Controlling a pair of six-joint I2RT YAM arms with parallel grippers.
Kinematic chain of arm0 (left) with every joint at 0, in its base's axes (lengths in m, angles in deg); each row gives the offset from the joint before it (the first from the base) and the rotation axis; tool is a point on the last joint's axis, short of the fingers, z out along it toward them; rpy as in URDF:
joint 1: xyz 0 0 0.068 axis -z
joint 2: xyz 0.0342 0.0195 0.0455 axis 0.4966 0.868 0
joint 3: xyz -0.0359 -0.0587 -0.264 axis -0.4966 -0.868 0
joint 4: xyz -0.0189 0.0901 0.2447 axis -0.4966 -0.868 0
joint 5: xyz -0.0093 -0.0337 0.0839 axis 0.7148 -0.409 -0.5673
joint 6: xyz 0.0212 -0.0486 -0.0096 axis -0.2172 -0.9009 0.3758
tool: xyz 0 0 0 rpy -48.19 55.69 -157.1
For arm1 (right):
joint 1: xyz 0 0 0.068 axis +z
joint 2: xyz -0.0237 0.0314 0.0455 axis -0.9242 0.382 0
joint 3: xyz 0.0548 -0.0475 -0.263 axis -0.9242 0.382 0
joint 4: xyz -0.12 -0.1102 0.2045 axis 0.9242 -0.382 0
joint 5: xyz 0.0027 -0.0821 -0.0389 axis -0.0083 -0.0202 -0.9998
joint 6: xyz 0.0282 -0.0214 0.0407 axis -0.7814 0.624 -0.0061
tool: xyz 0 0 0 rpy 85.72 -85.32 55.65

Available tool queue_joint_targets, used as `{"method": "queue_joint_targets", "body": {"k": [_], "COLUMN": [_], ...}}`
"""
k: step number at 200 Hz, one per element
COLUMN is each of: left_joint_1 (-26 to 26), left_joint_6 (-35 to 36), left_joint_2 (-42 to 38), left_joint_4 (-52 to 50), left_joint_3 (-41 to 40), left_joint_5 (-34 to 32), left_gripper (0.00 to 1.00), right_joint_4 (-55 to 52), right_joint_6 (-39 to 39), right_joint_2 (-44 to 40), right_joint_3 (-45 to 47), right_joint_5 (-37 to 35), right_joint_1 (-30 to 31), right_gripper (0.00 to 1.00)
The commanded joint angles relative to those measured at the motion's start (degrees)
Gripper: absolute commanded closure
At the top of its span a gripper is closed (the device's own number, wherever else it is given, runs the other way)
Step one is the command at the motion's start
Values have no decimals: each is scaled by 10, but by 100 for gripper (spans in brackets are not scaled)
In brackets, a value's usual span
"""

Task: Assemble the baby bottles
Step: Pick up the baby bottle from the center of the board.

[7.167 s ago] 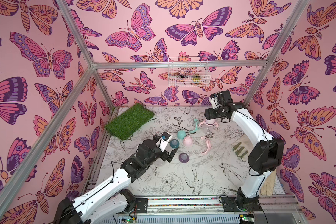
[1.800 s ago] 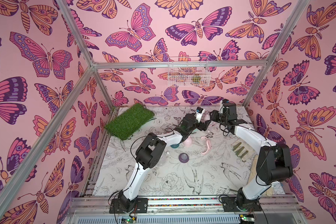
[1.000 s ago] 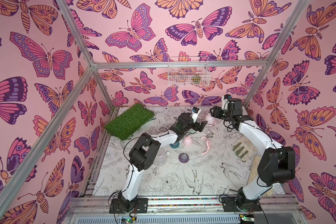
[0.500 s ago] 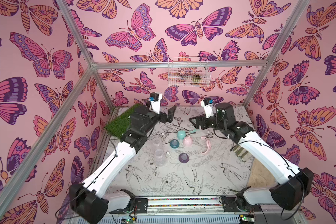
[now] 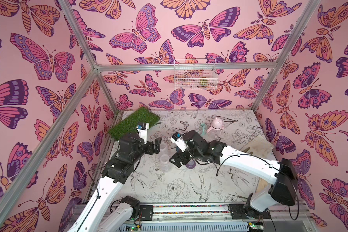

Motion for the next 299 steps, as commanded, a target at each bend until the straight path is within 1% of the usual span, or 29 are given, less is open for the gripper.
{"method": "queue_joint_targets", "body": {"k": [1, 27, 50, 114, 175, 196, 218, 239, 269, 286, 299], "left_joint_1": [-8, -18, -34, -63, -79, -81, -83, -83, -83, -83, -83], "left_joint_6": [-1, 9, 1, 10, 12, 11, 12, 12, 14, 16, 21], "left_joint_2": [-1, 5, 8, -3, 5, 7, 8, 10, 10, 8, 5], "left_joint_4": [-30, -30, -32, -38, -39, -38, -37, -36, -27, -17, -7], "left_joint_3": [-4, -6, -2, 5, 6, 5, 6, 5, 0, -5, -10], "left_joint_5": [-10, -8, 3, 7, 26, 29, 33, 38, 53, 71, 95], "left_gripper": [0, 0, 0, 0, 0, 0, 0, 0, 0, 0, 0], "right_joint_4": [19, 48, 62, 153, 139, 144, 142, 149, 149, 138, 118], "right_joint_6": [-28, -44, -52, -79, -73, -74, -76, -76, -76, -77, -82], "right_joint_2": [30, 62, 88, 131, 172, 177, 181, 178, 167, 155, 137], "right_joint_3": [-8, -10, -18, -8, -43, -41, -41, -33, -27, -24, -23], "right_joint_5": [-43, -56, -85, -134, -131, -137, -140, -143, -140, -130, -124], "right_joint_1": [18, 34, 46, 53, 54, 54, 53, 54, 54, 54, 54], "right_gripper": [6, 5, 4, 4, 6, 9, 15, 26, 45, 55, 61]}}
